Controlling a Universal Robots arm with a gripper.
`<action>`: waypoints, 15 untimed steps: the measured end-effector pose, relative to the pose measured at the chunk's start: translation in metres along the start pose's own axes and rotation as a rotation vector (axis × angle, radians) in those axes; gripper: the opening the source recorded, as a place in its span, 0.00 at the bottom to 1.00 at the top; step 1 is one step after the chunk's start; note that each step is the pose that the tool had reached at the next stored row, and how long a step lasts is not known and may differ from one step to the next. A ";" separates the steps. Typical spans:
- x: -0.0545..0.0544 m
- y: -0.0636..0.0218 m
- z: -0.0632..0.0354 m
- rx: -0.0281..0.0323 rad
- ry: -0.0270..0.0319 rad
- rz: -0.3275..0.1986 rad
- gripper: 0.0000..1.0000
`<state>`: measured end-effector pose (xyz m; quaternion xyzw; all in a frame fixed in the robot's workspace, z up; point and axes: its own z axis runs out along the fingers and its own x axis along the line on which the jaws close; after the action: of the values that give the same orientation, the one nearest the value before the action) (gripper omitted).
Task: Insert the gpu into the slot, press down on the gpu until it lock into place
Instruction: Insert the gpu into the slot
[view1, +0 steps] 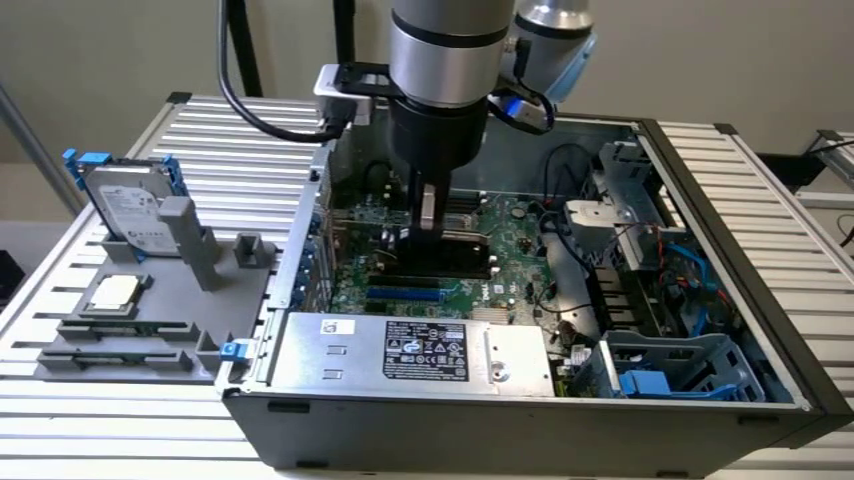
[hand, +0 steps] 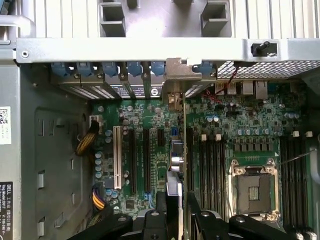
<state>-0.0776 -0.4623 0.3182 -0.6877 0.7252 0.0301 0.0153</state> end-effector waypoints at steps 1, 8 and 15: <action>0.000 0.0003 0.0018 0.0001 0.0000 0.000 0.26; -0.001 0.0007 0.0147 0.0004 -0.0016 0.000 0.26; -0.003 0.0054 0.0276 0.0006 -0.0019 0.000 0.26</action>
<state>-0.0833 -0.4570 0.2910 -0.6877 0.7252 0.0305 0.0162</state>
